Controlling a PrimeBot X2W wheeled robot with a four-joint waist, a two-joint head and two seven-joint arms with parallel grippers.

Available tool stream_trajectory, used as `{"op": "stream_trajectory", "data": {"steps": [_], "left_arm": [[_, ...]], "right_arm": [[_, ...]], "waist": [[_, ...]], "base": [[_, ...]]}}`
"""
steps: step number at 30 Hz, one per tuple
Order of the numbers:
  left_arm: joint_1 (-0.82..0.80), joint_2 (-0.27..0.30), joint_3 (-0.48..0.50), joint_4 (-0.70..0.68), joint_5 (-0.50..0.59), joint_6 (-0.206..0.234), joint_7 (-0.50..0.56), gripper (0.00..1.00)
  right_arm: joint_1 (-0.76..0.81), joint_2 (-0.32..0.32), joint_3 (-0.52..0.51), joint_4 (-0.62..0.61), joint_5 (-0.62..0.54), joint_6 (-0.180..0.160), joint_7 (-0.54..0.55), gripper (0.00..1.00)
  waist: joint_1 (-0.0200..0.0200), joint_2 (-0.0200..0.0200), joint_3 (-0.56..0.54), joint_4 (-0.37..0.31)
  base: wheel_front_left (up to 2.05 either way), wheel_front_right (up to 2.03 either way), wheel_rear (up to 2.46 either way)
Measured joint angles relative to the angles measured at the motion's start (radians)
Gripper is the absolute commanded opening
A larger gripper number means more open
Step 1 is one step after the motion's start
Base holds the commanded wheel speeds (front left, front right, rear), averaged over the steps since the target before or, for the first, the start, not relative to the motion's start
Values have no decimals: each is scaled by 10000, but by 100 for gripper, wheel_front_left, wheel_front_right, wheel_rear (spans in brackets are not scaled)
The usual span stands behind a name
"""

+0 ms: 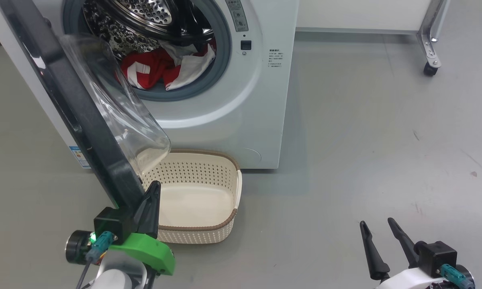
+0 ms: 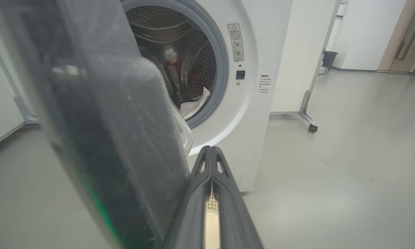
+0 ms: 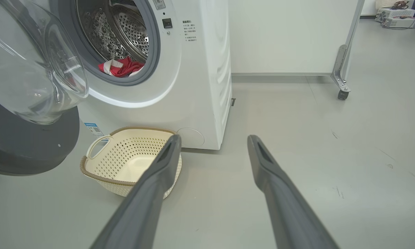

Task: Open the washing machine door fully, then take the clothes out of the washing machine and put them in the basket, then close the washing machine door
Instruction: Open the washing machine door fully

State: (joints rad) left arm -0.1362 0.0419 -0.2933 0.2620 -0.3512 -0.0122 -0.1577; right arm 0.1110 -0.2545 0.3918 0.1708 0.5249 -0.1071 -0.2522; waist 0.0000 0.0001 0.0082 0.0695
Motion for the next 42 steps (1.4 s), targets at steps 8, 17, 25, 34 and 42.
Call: {"op": "stream_trajectory", "data": {"steps": [8, 17, 25, 34, 42], "left_arm": [[-112, -10, 31, 278, -75, 69, -125, 0], [-280, -130, -77, 541, -173, 67, -378, 0], [-294, -138, -102, 809, -382, 67, -474, 0], [-341, -138, 31, 865, -581, 173, -685, 0], [-398, -123, 650, 846, -688, 441, -817, 0]], "right_arm": [[1, 35, -150, 31, 2, 0, 0, 100], [3, 48, -238, 36, 2, 0, 0, 100], [7, 54, -247, 54, 2, 31, 0, 100], [6, 71, -178, 35, -2, 136, 0, 100], [-12, 44, -2, -69, -188, 178, 8, 100]], "waist": [[0, 0, 54, 94], [0, 0, 106, 541], [0, 0, 115, 1108], [0, 0, 206, 1891], [0, 0, 494, 2545]], "base": [[0, 0, 0], [0, 0, 0], [0, 0, 0], [0, 0, 0], [0, 0, 0]]}}
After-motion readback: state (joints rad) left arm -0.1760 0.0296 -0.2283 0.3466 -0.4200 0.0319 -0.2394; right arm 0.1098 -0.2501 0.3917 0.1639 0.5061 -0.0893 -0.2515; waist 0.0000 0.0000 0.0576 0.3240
